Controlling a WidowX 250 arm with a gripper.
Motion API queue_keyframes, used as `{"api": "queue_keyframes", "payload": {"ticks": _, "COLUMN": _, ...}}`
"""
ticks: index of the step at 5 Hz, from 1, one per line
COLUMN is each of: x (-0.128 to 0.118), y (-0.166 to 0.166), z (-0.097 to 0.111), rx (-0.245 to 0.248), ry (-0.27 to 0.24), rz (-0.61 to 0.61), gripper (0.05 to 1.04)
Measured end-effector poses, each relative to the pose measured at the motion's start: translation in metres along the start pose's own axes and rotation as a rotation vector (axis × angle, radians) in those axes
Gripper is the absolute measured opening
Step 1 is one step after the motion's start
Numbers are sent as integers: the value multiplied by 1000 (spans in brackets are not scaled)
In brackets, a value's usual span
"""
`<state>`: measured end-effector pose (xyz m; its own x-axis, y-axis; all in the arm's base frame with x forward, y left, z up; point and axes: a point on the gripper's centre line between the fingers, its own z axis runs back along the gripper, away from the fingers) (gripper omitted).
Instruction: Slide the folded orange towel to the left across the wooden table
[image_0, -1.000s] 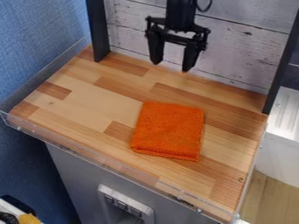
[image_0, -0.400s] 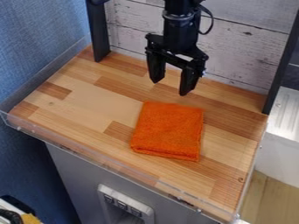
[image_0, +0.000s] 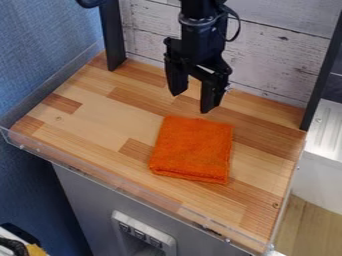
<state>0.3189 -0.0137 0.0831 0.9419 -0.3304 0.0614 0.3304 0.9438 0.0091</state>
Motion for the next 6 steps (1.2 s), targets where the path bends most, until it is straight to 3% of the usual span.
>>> {"api": "queue_keyframes", "payload": {"ticks": 2, "x": -15, "y": -8, "z": -5, "rx": -29, "ry": 14, "rz": -63, "gripper": 939}}
{"api": "queue_keyframes", "payload": {"ticks": 4, "x": -20, "y": -11, "z": -13, "rx": -38, "ry": 15, "rz": -108, "gripper": 351}}
{"api": "queue_keyframes", "payload": {"ticks": 5, "x": -22, "y": -10, "z": -22, "rx": -35, "ry": 48, "rz": -98, "gripper": 144}}
{"api": "queue_keyframes", "payload": {"ticks": 6, "x": -21, "y": -8, "z": -35, "rx": -32, "ry": 80, "rz": -91, "gripper": 64}}
